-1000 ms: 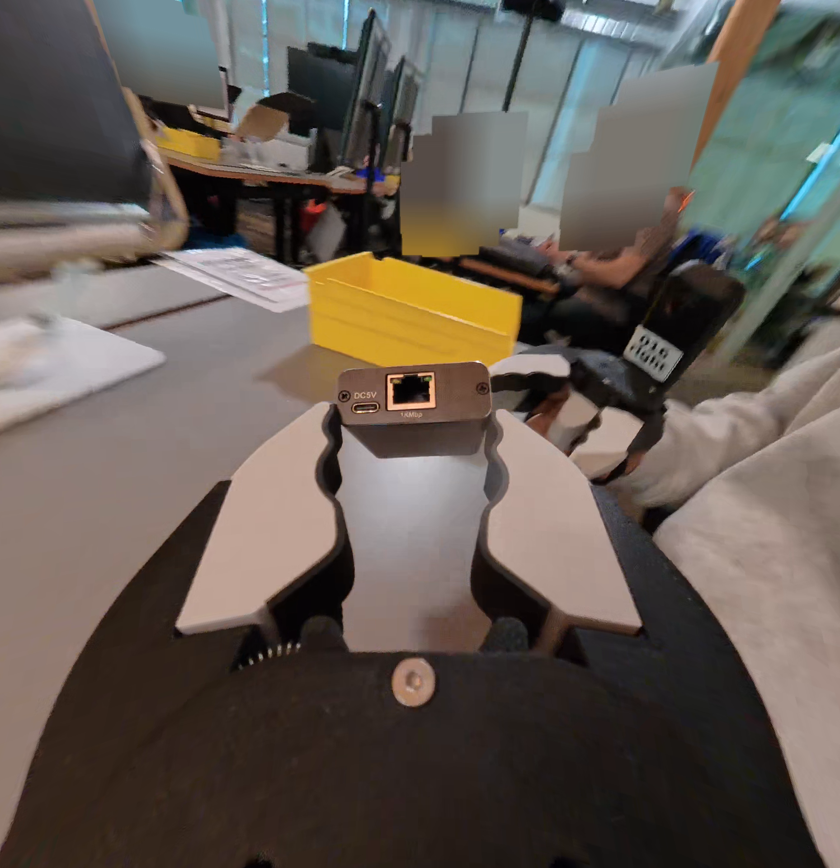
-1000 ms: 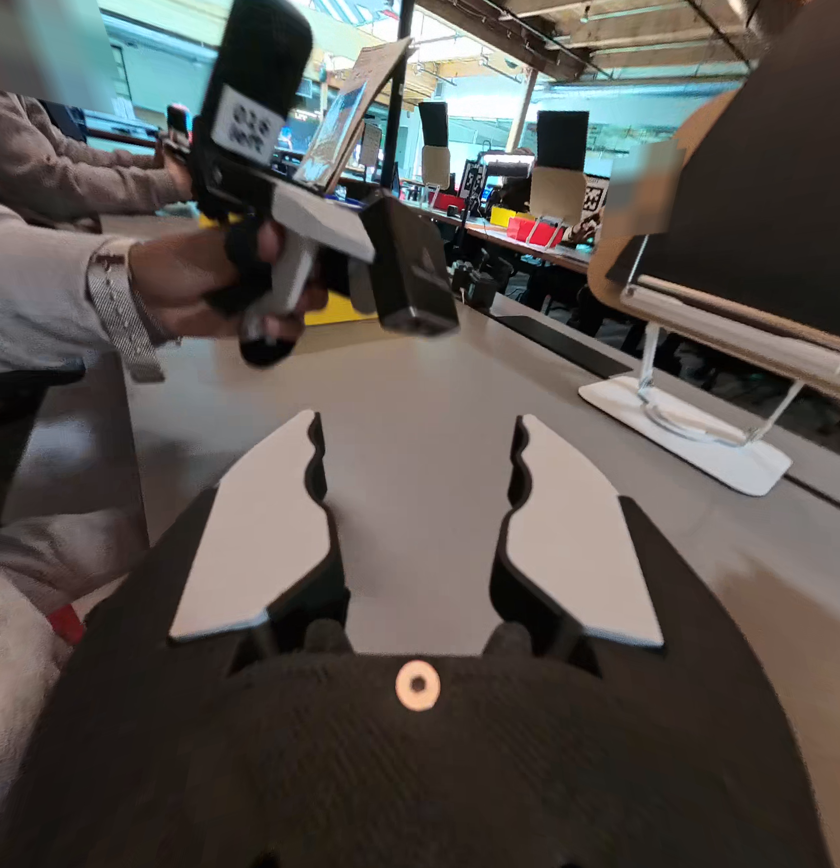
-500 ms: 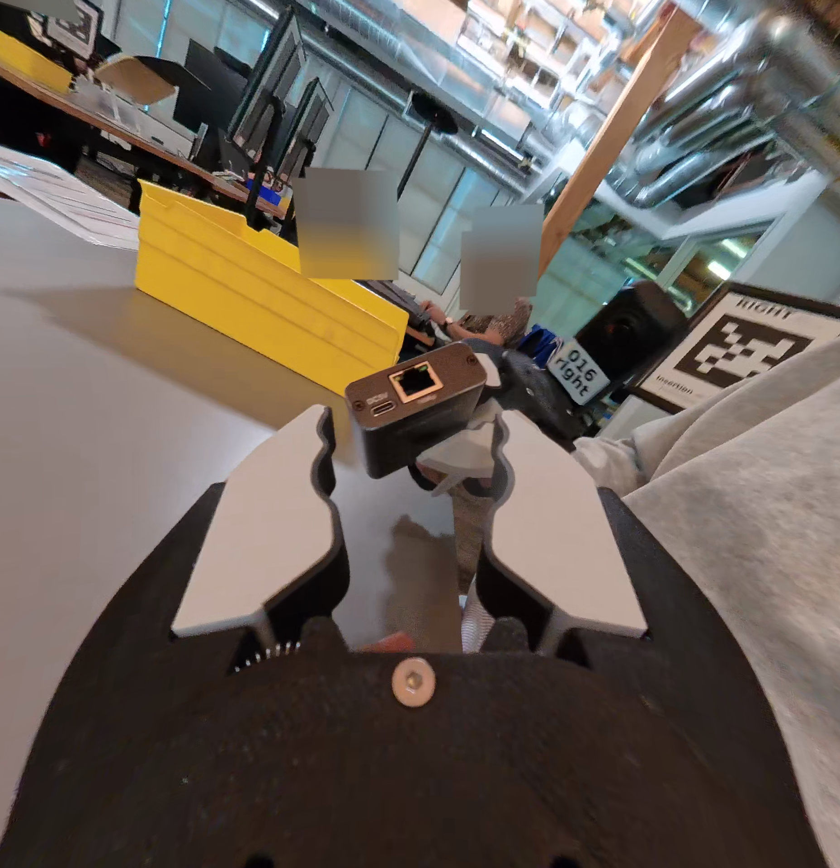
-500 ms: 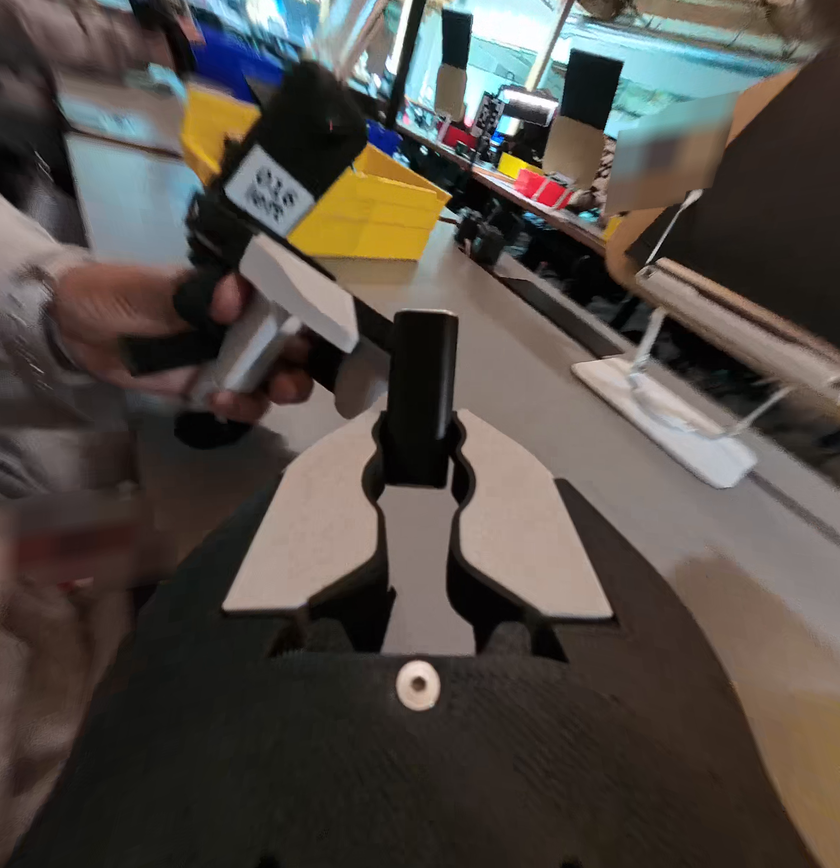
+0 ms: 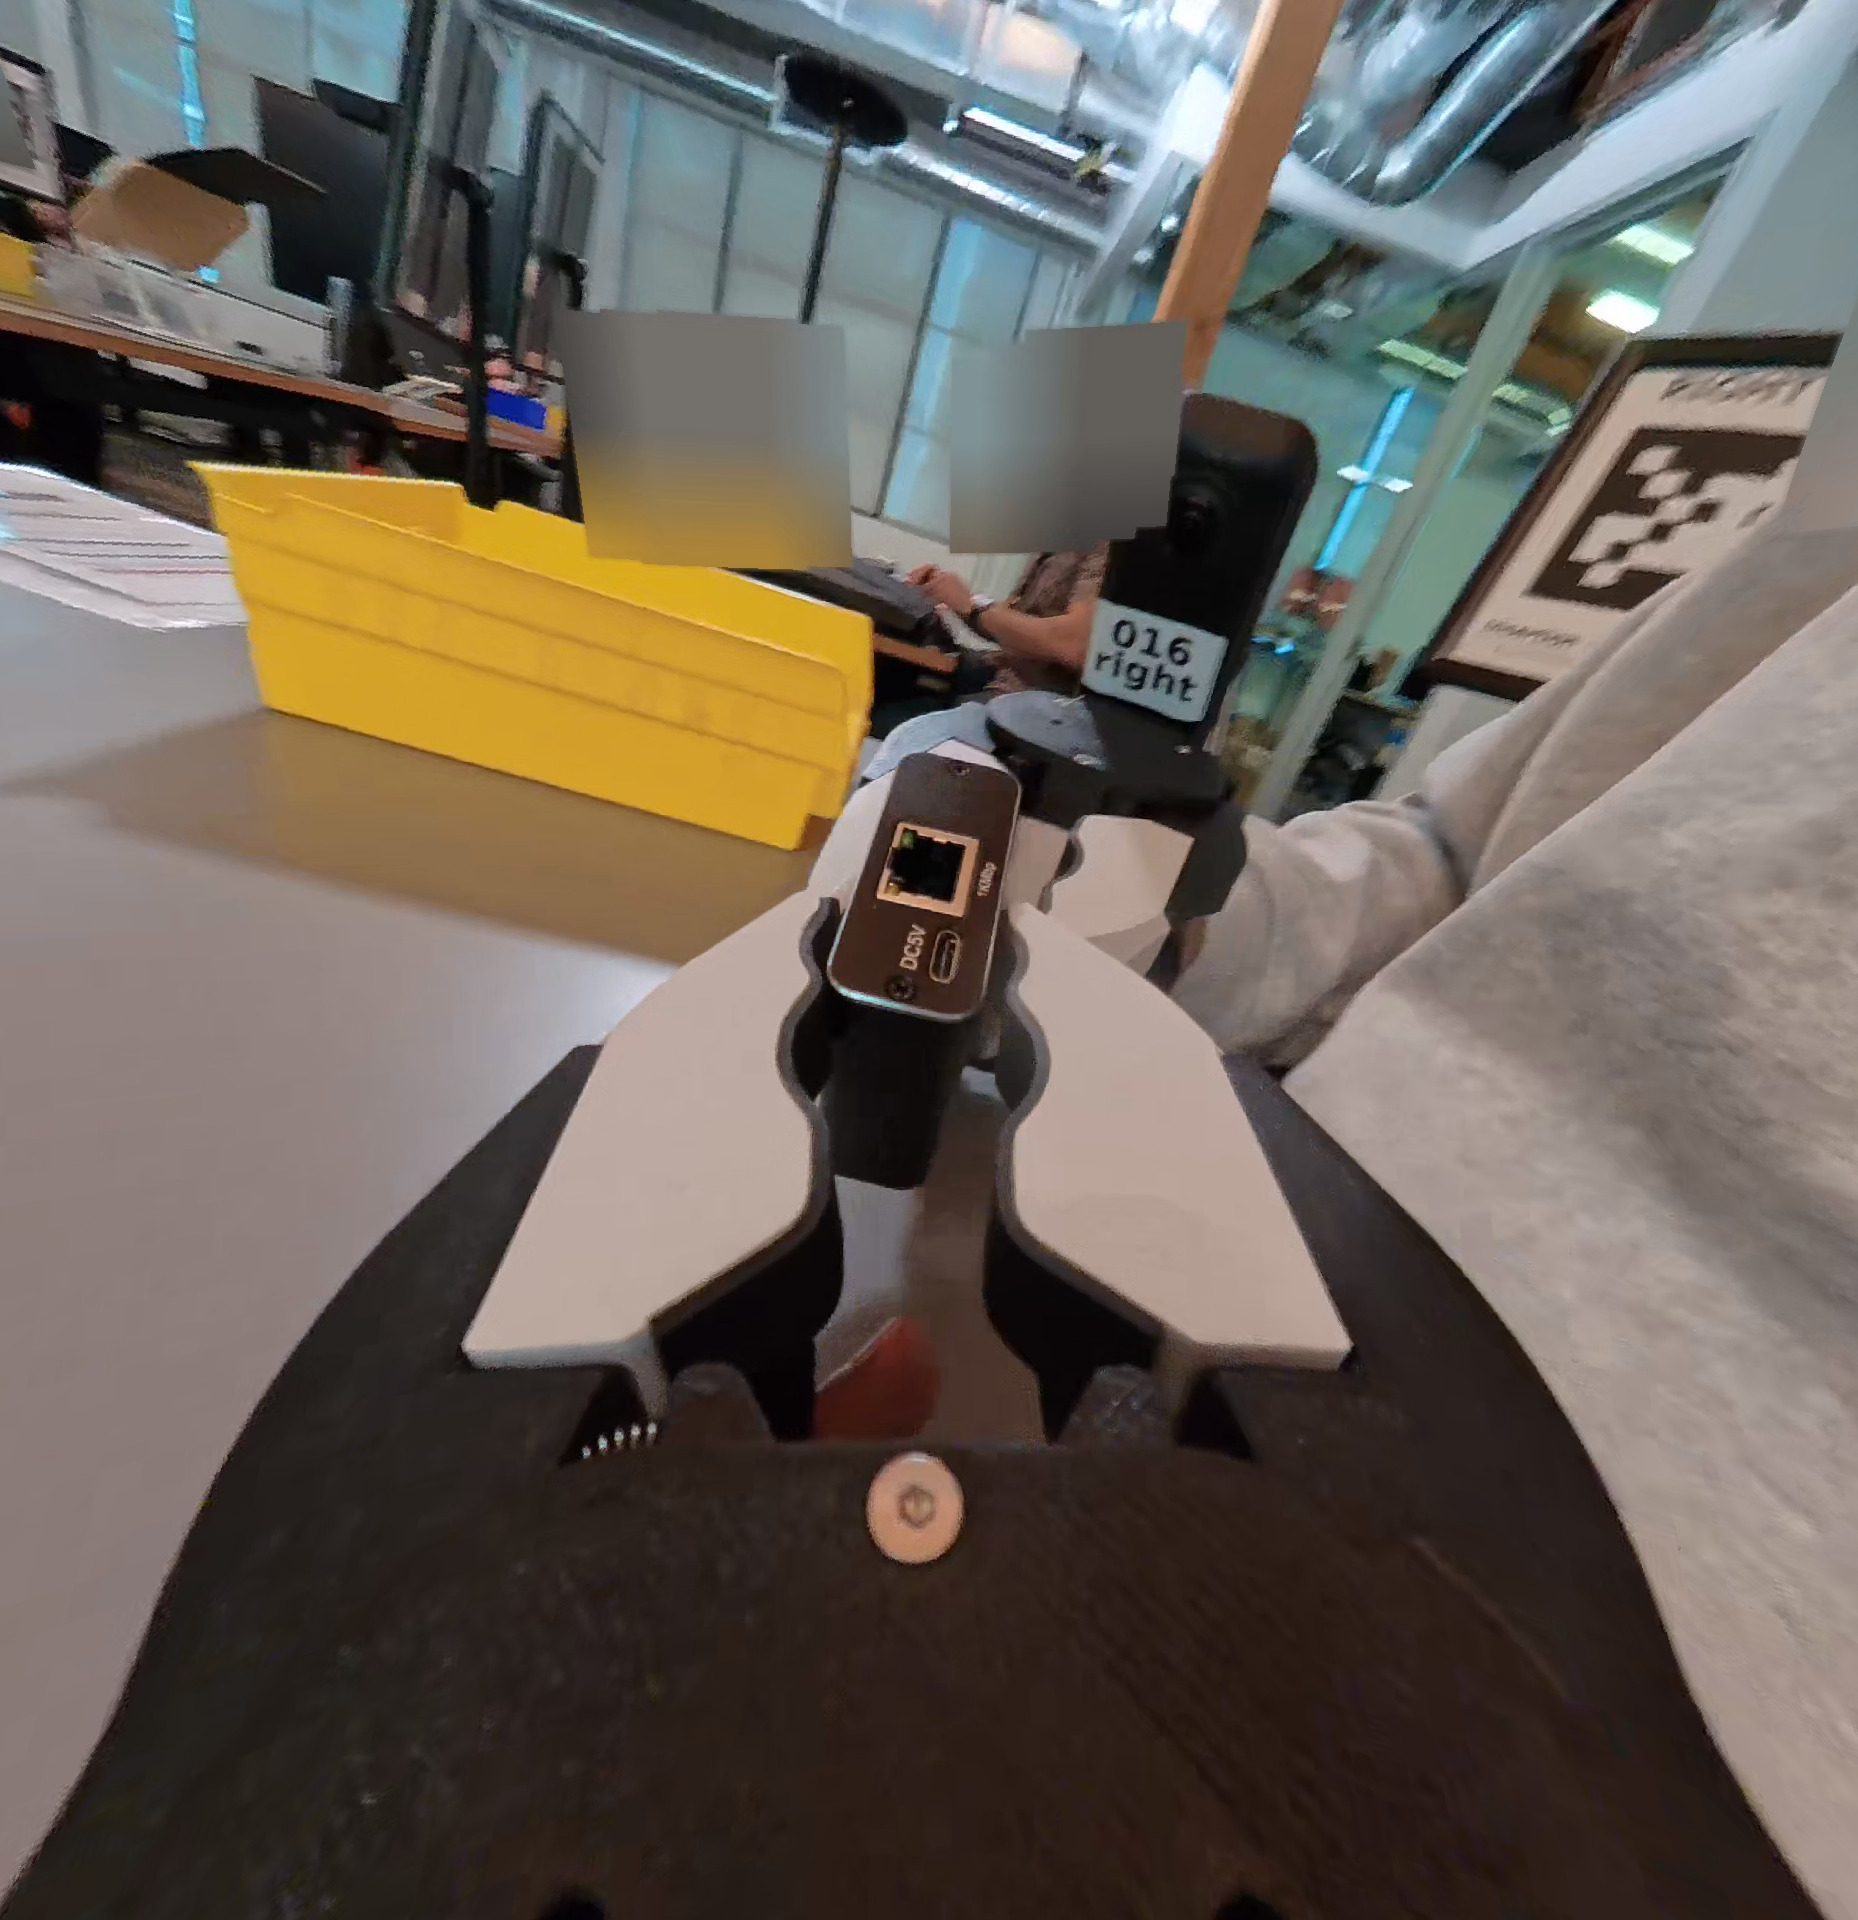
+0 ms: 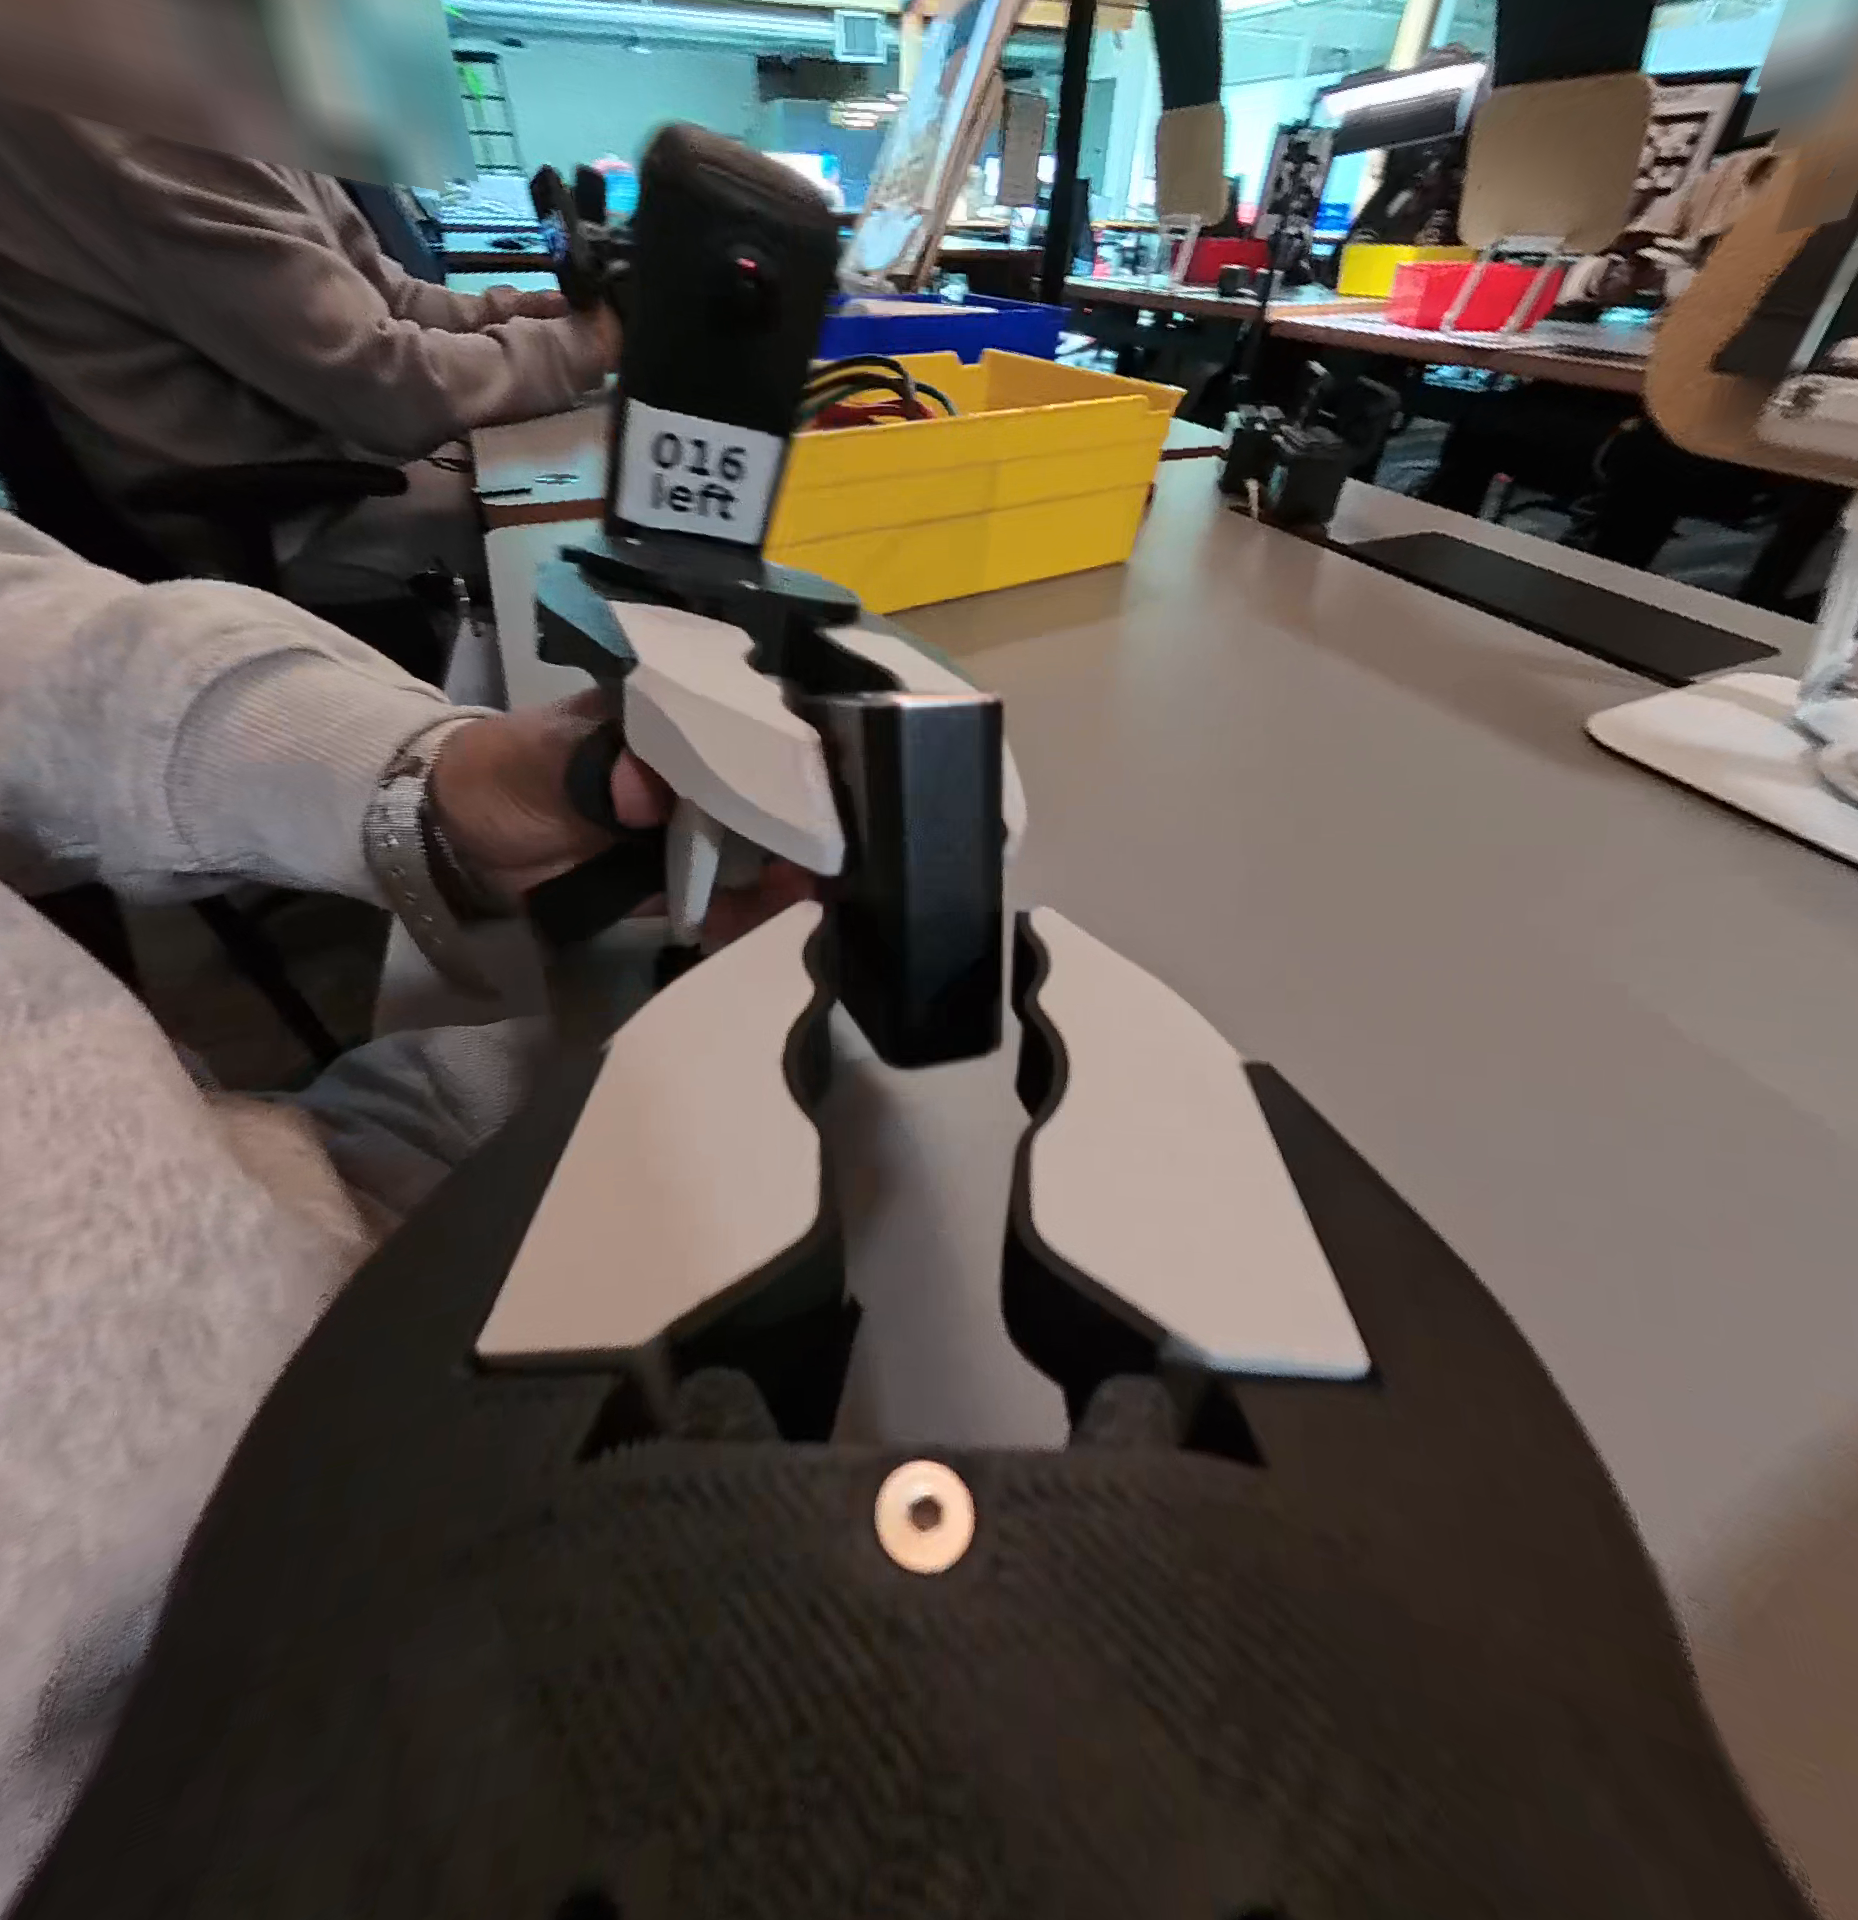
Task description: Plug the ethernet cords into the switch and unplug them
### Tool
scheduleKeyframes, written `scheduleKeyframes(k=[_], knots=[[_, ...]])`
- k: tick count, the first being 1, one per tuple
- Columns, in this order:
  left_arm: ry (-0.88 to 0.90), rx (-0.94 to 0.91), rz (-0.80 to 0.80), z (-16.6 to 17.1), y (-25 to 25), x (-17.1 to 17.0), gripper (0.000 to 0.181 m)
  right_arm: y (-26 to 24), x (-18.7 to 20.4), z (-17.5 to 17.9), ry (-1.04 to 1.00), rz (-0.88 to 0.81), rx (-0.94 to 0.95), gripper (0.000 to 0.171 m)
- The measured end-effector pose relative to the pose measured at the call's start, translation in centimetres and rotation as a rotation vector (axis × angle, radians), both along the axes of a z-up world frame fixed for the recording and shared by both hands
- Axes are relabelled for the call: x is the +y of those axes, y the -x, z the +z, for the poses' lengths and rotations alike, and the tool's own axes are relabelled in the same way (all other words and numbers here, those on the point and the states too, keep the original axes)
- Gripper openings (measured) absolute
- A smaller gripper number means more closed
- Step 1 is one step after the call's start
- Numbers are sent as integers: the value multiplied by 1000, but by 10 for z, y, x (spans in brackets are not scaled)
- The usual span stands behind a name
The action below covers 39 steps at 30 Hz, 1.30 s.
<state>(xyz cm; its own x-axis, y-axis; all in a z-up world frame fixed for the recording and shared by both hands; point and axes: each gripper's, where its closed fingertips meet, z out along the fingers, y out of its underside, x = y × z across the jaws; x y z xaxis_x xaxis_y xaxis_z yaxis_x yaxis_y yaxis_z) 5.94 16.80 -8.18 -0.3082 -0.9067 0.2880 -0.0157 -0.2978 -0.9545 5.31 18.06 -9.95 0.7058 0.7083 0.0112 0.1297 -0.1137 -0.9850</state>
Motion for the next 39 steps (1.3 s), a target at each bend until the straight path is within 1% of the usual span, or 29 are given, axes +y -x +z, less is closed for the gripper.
scheduleKeyframes(k=[3, 5, 10, 12, 14, 17, 20, 22, 26, 30, 32, 34, 36, 38, 39], knots=[[-67, 29, 114, -2, 4, 18, 25, -14, 7, 3, -13, -68, 9, 48], [-142, 71, 190, -6, 7, 28, 25, -17, 8, 9, -24, -75, 54, 55], [-509, 267, 367, -23, 8, 42, 26, -13, 8, 20, -13, -91, 147, 68], [-642, 315, 390, -27, 5, 38, 25, -8, 8, 20, 24, -104, 194, 69], [-723, 321, 375, -29, 0, 28, 25, -1, 6, 16, 89, -90, 243, 71], [-784, 348, 360, -34, -6, 18, 25, -1, 8, 7, 125, -123, 192, 76], [-860, 400, 391, -39, -7, 19, 24, -5, 12, 1, 135, -185, 139, 80], [-909, 435, 407, -42, -8, 20, 24, -2, 12, -8, 191, -204, 130, 83], [-1032, 513, 423, -53, -8, 22, 24, 2, 11, -25, 331, -184, 167, 82], [-1133, 545, 411, -58, -10, 17, 25, 7, 8, -30, 411, -133, 201, 82], [-1184, 545, 402, -59, -12, 13, 25, 9, 7, -33, 435, -120, 198, 76], [-1233, 537, 392, -60, -13, 8, 25, 7, 6, -37, 465, -109, 191, 66], [-1246, 541, 392, -61, -14, 7, 25, 7, 5, -39, 495, -95, 215, 66], [-1204, 518, 389, -60, -16, 7, 27, 5, 5, -38, 503, -85, 232, 66], [-1175, 493, 396, -57, -16, 7, 32, 4, 5, -37, 501, -80, 237, 66]])
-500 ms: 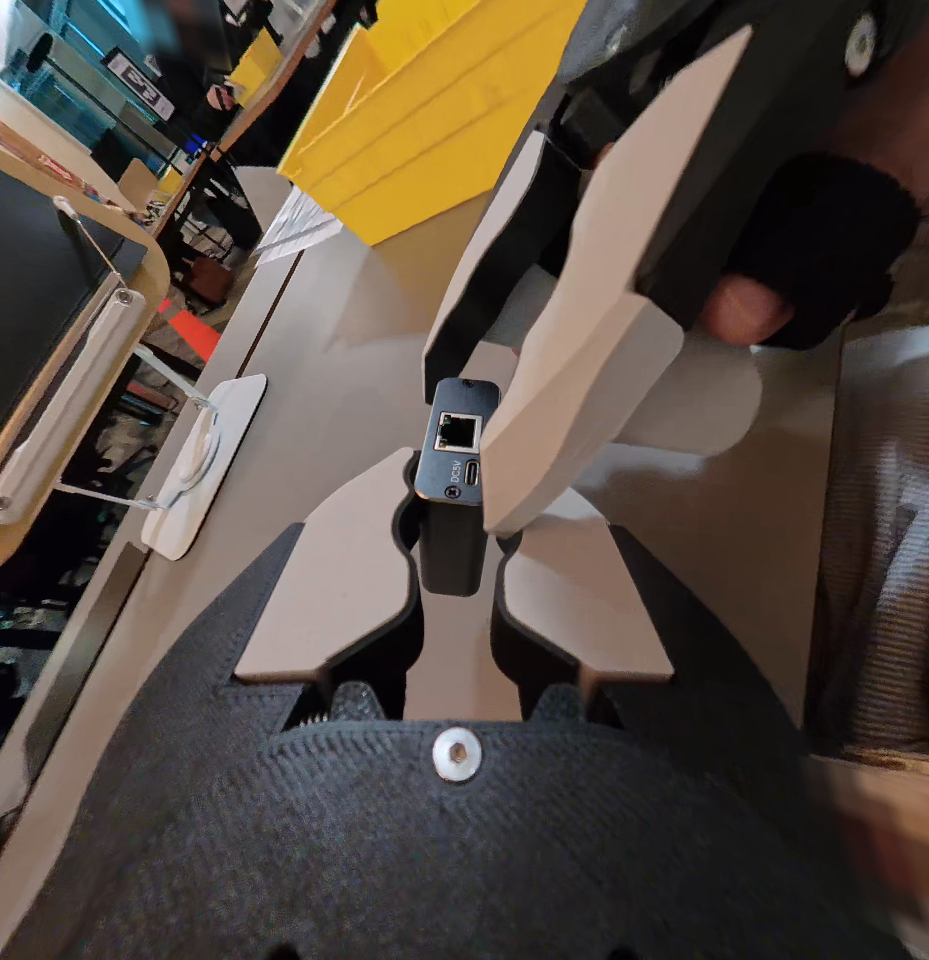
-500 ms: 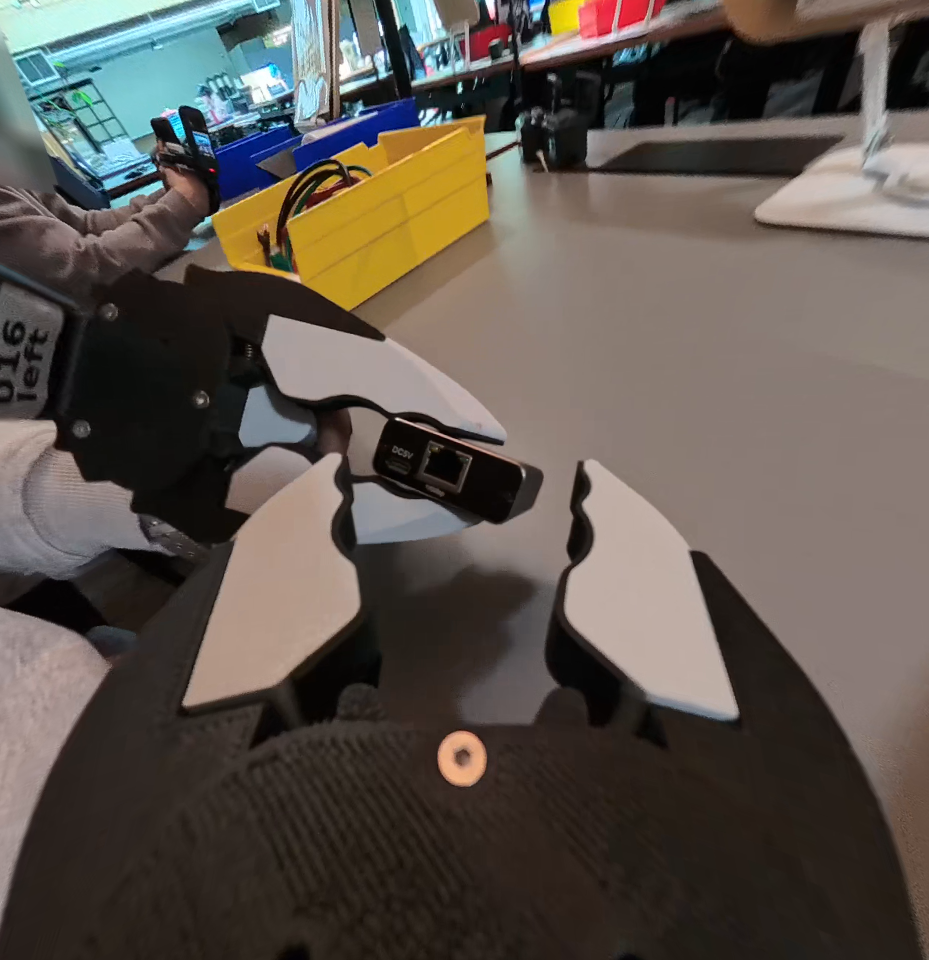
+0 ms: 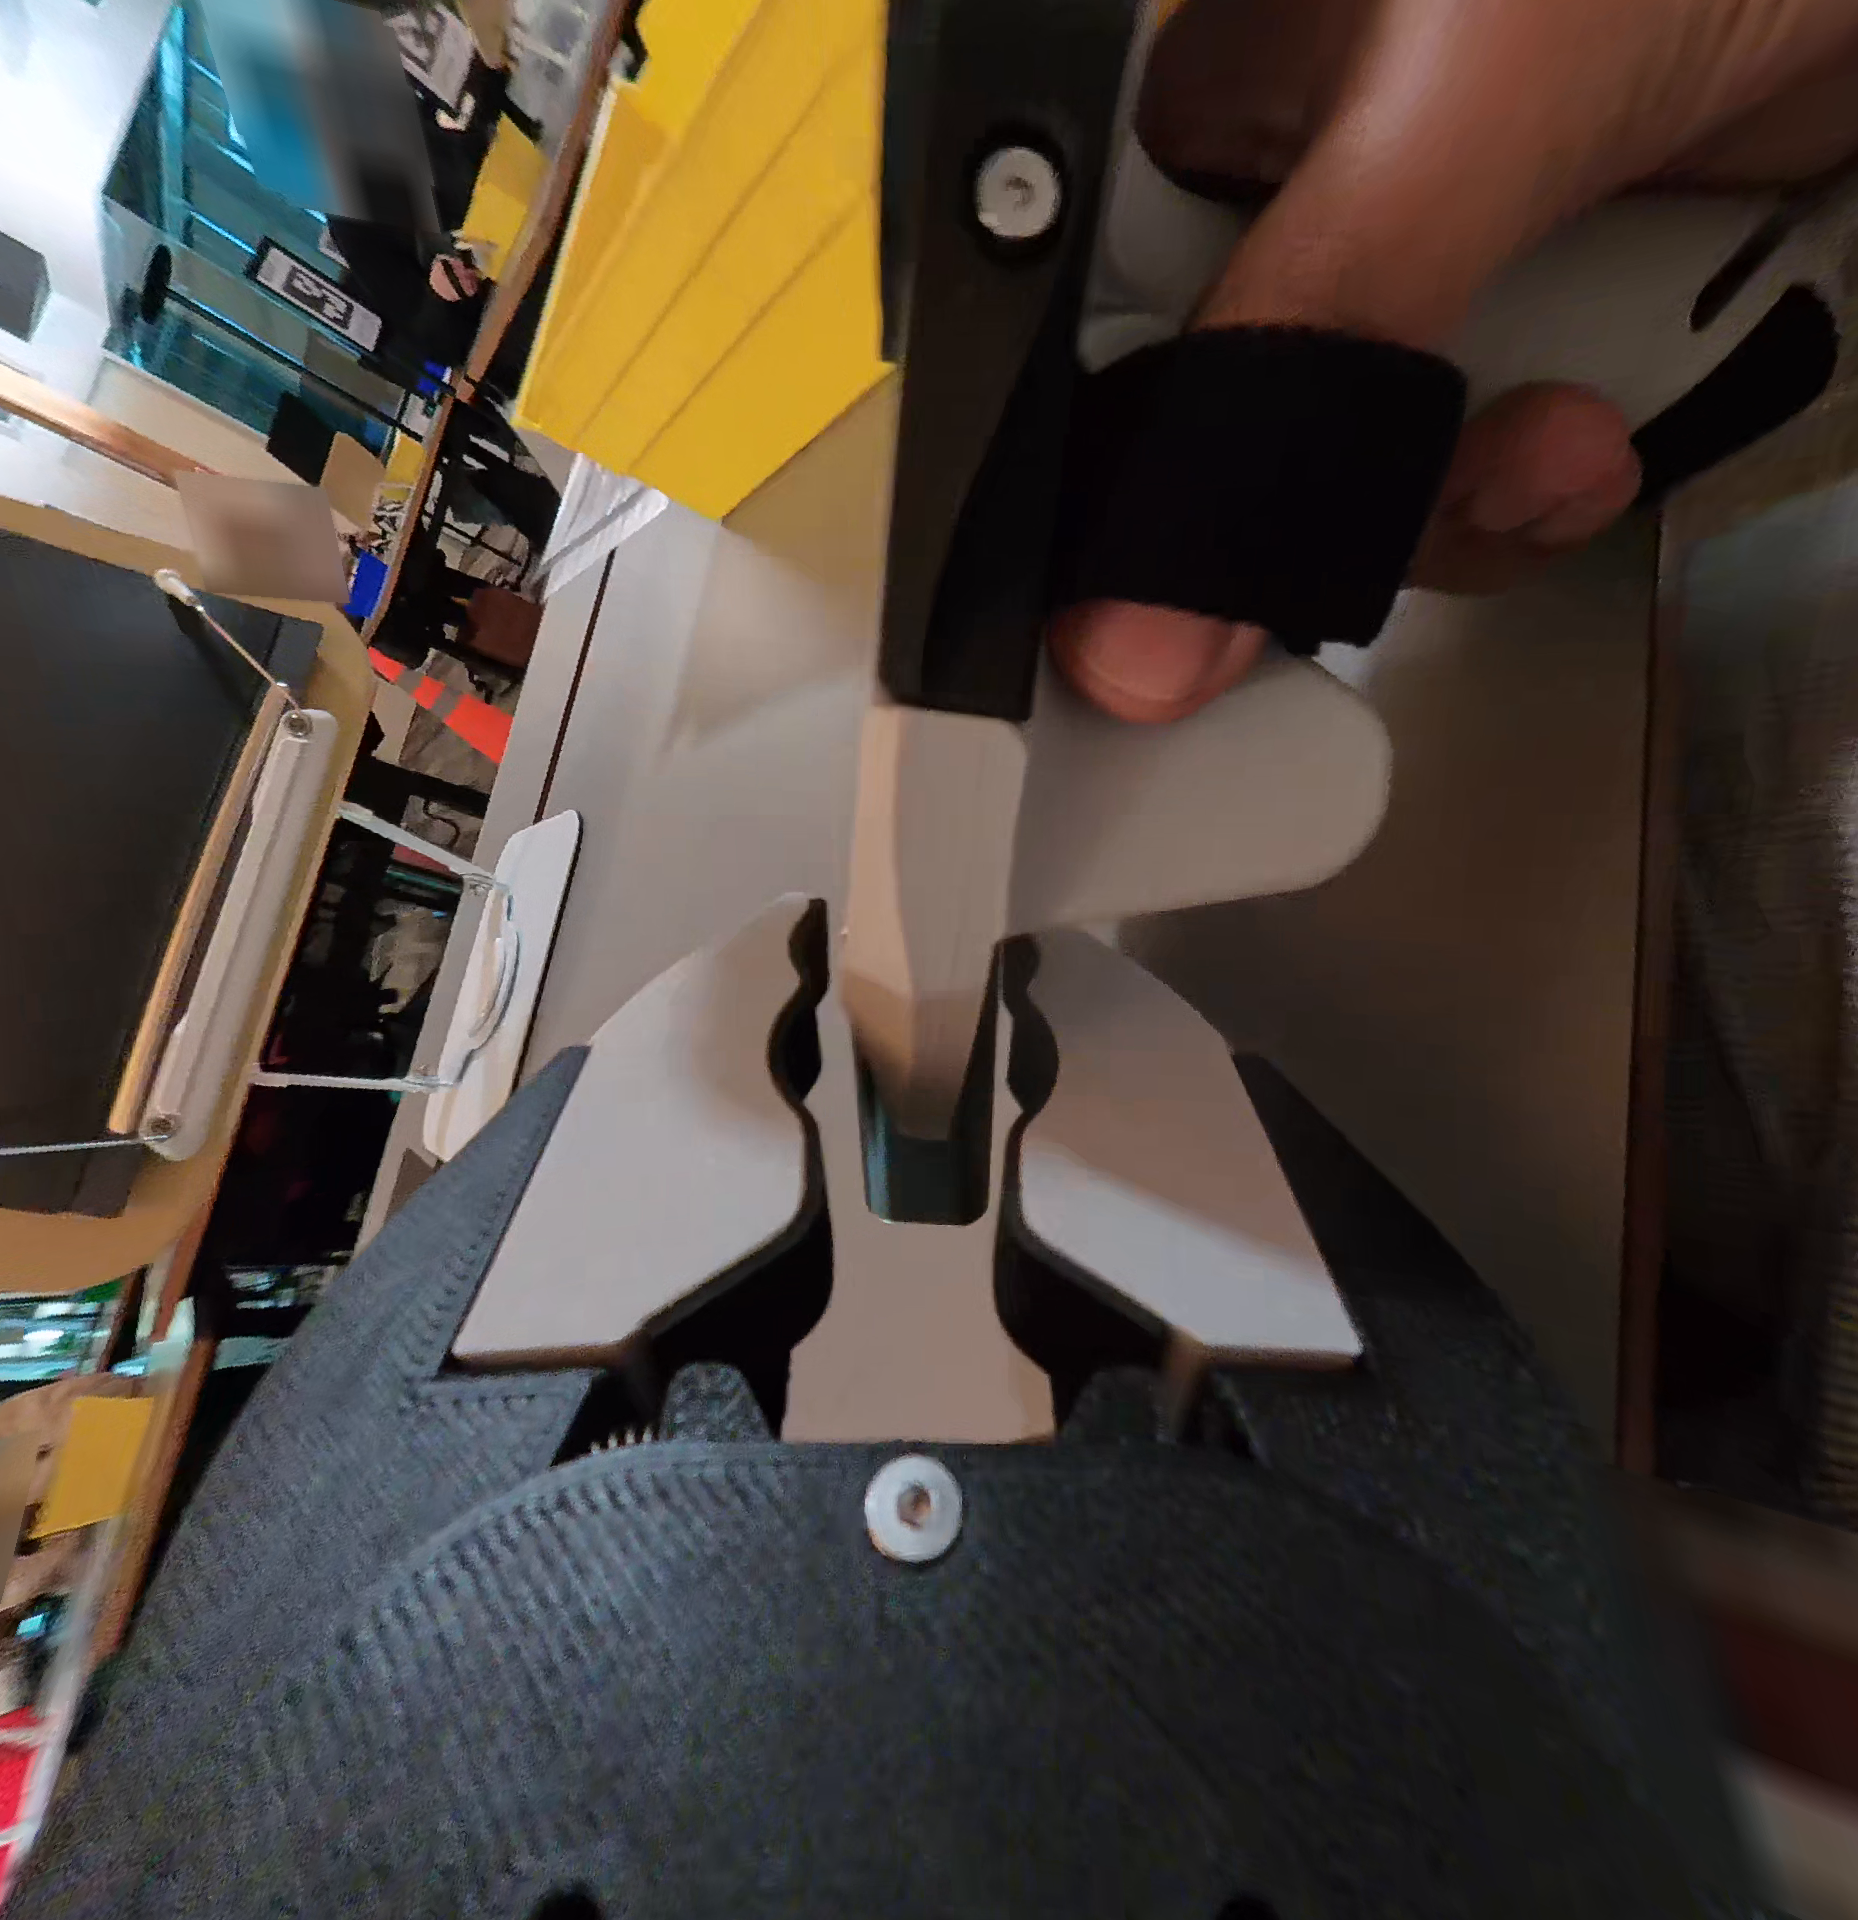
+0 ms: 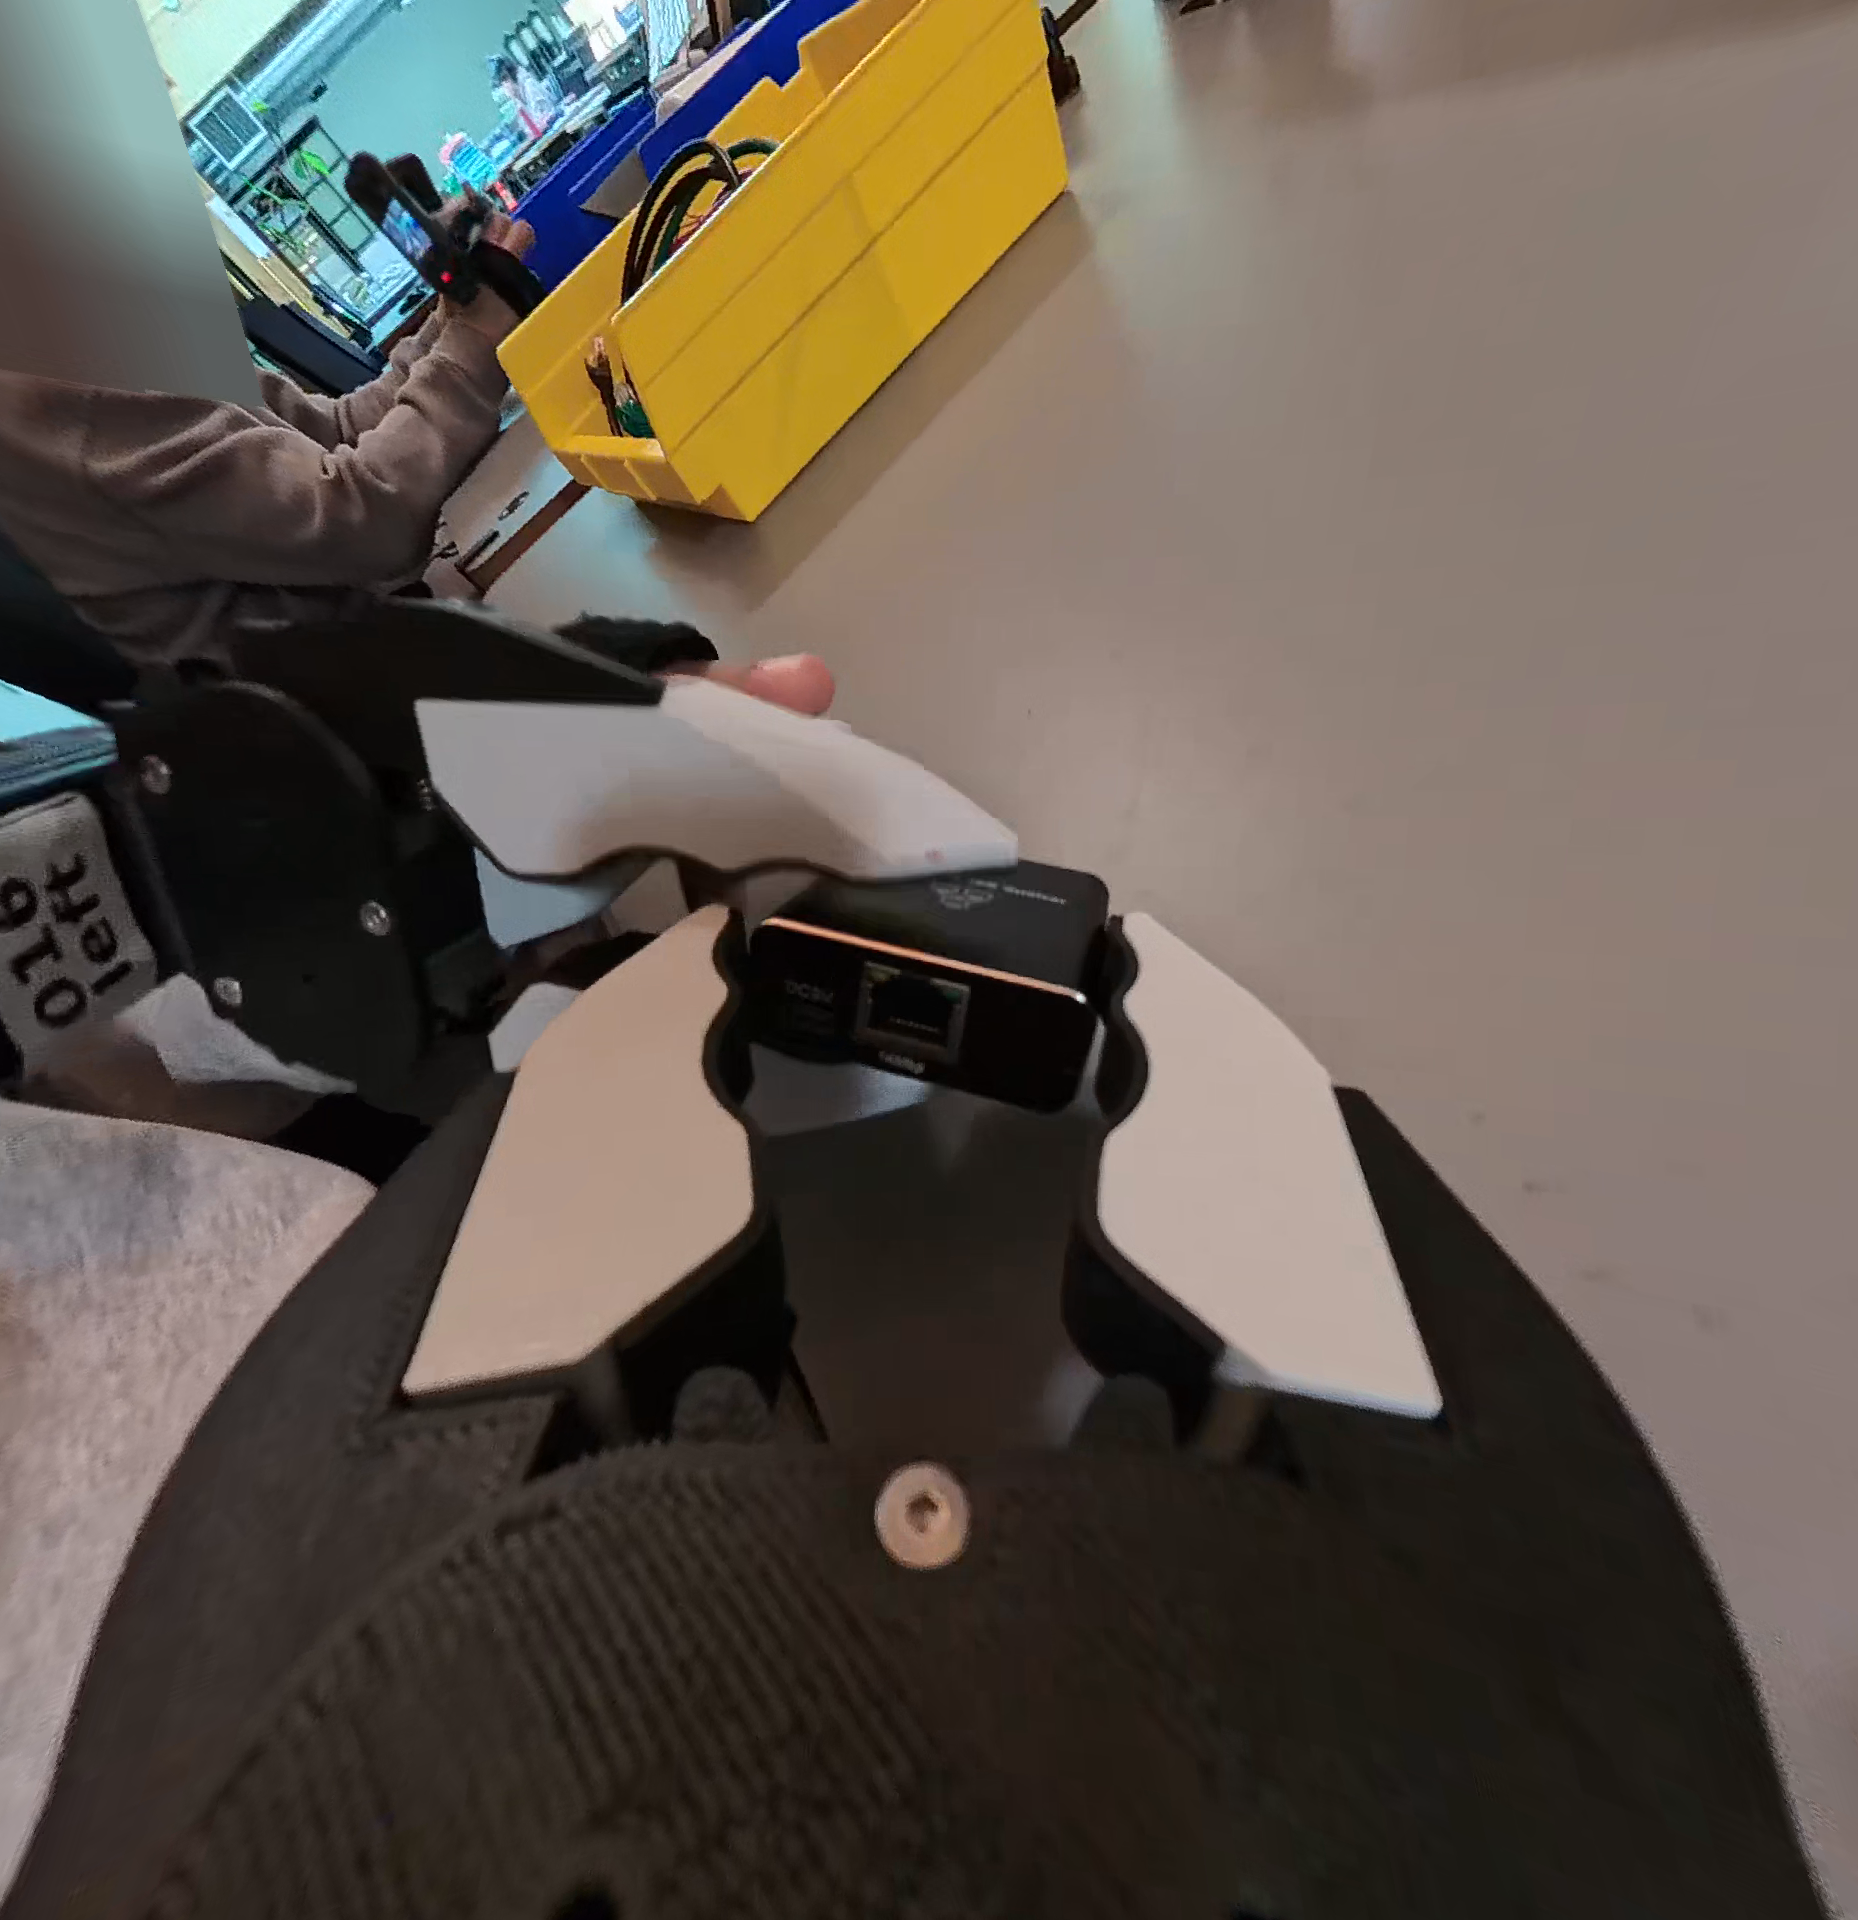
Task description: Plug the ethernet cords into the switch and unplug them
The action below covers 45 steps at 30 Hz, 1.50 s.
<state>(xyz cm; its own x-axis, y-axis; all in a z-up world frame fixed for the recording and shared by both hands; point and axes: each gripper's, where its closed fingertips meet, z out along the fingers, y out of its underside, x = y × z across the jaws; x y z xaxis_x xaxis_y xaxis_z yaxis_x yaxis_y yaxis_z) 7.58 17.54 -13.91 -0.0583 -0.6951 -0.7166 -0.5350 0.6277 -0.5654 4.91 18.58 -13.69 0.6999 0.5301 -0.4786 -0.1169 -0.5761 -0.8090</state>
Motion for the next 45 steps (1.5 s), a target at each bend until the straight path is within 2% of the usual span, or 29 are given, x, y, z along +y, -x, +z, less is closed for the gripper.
scheduleKeyframes(k=[5, 9, 14, 20, 22, 25, 27, 28, 32, 41, 45], knots=[[280, -173, 35, 14, 4, 15, 74, -11, 1, 18, -68, 8, 87, 66], [738, -292, -36, 20, 7, 15, 89, -21, 1, 41, -184, 5, 139, 66], [1304, -444, -268, 48, 14, 1, 95, -31, -3, 59, -379, 8, 5, 66], [1877, -389, -542, 68, 19, -28, 91, -11, -17, 62, -516, 110, -110, 65], [2002, -383, -592, 72, 20, -31, 86, -1, -24, 59, -569, 160, -194, 66], [2088, -295, -638, 69, 22, -39, 67, 11, -32, 55, -634, 215, -283, 66], [2107, -206, -650, 63, 25, -46, 42, 15, -36, 56, -660, 238, -293, 66], [2126, -171, -666, 62, 26, -49, 38, 16, -38, 56, -664, 246, -293, 66], [2241, -97, -708, 63, 30, -54, 31, 18, -41, 58, -684, 263, -268, 66], [2227, -290, -686, 68, 28, -33, 25, 6, -28, 66, -748, 120, -308, 66], [2193, -381, -690, 70, 27, -25, 25, 4, -24, 68, -712, 86, -249, 68]])
